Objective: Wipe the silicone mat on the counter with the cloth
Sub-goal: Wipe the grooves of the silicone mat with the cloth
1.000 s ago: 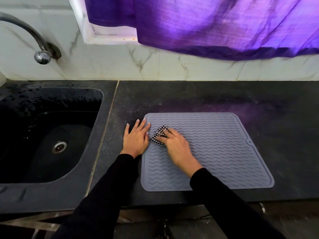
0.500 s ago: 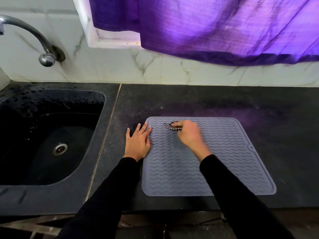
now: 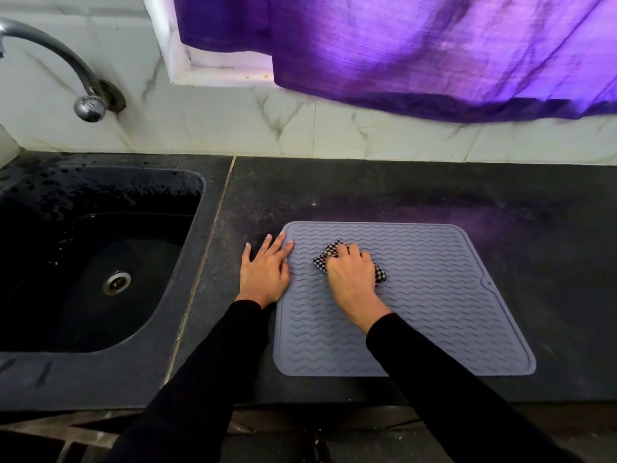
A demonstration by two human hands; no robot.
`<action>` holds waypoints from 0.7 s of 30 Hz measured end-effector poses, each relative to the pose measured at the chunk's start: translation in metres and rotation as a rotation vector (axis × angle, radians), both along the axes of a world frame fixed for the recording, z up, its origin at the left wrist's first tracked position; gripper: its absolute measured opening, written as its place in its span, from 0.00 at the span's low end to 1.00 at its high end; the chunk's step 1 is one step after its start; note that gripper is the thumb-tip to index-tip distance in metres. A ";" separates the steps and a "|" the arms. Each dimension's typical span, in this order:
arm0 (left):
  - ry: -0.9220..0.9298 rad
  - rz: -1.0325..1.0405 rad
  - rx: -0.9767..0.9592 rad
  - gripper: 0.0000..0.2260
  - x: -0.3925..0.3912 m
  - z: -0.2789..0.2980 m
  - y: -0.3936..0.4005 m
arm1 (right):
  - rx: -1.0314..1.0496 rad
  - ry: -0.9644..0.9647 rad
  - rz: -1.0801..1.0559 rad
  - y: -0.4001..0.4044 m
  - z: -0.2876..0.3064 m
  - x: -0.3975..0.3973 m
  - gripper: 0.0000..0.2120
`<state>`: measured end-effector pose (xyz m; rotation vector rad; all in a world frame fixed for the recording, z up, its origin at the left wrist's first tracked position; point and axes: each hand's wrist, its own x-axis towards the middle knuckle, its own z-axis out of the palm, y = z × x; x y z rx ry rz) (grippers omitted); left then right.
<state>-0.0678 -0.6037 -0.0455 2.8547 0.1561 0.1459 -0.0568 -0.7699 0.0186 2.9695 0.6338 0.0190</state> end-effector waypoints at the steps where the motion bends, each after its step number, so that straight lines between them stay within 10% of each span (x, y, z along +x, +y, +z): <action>1: -0.001 0.000 -0.001 0.27 0.000 0.000 0.000 | -0.012 0.004 -0.015 -0.005 0.001 0.002 0.14; 10: -0.061 -0.005 -0.042 0.31 -0.002 0.000 -0.003 | 0.348 0.207 -0.477 -0.032 0.047 0.047 0.15; 21: -0.039 0.009 -0.019 0.28 0.001 -0.001 0.001 | 0.221 0.058 0.054 -0.011 -0.019 0.030 0.20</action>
